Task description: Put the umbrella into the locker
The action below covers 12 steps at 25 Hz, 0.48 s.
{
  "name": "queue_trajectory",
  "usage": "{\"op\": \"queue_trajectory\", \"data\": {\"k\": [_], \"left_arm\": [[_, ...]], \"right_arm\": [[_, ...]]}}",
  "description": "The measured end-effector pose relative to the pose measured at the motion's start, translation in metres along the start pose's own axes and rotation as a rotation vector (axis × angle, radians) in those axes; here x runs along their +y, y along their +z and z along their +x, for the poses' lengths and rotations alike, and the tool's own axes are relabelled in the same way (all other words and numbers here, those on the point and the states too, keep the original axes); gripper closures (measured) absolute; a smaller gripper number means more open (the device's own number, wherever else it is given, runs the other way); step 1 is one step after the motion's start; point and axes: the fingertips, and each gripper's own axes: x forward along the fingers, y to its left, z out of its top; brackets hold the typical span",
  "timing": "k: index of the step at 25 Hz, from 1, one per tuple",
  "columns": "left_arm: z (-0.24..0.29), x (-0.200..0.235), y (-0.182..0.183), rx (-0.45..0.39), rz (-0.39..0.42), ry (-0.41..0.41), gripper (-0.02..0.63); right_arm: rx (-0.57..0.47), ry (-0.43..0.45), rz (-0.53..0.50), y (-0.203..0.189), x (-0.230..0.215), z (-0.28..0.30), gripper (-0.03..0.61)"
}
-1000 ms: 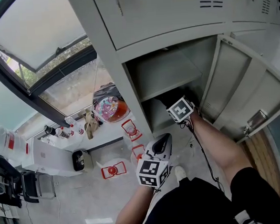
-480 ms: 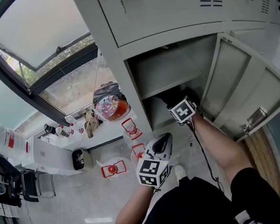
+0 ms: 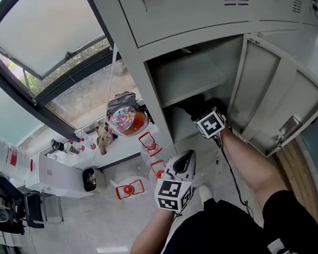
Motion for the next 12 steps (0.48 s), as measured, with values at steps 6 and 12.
{"op": "queue_trajectory", "data": {"k": [6,12], "left_arm": [[-0.013,-0.007,-0.001,0.002,0.006,-0.011,0.598],[-0.025,-0.014,-0.004,0.004,0.013,-0.027,0.598]], "right_arm": [[-0.029,-0.016,0.004,0.002,0.006,-0.018,0.252],[-0.087,-0.027,0.004,0.009,0.016,-0.037,0.254]]}}
